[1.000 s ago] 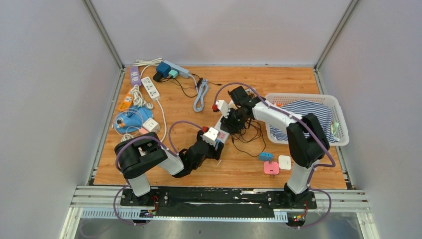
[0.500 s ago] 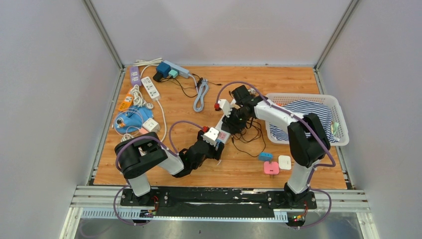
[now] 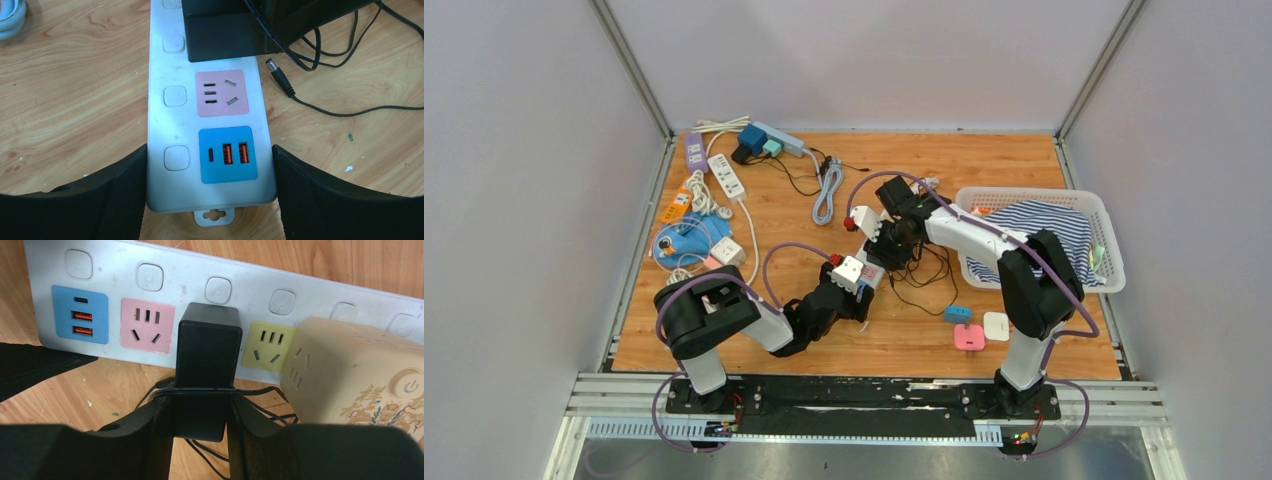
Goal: Pull the plug off the socket
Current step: Remove the plug from the socket.
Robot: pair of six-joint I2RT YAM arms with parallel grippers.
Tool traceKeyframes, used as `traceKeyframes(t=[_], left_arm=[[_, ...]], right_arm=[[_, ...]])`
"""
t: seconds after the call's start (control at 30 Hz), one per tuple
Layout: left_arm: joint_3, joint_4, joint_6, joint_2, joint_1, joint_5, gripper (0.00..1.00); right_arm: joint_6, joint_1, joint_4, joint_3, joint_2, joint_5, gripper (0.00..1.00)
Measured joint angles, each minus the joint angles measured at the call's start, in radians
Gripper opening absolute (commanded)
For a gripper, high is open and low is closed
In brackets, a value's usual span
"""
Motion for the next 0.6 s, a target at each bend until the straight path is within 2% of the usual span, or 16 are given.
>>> traceKeyframes(t=[0.13,0.33,0.6], left_arm=[[0.0,0.0,0.001,0.0,0.0,0.0,0.0],[0.001,0.001,0.008,0.0,0.0,0.011,0.0],[0.001,0.001,0.008,0.0,0.0,0.011,0.0]], right_arm=[[0.0,-0.011,-0.002,0.0,0.0,-0.007,0.0],[0.008,-0.068,0.0,-0.008,0.0,-0.097,0.0],[0.013,-0.064,0.002,-0.01,0.0,-0.116,0.0]])
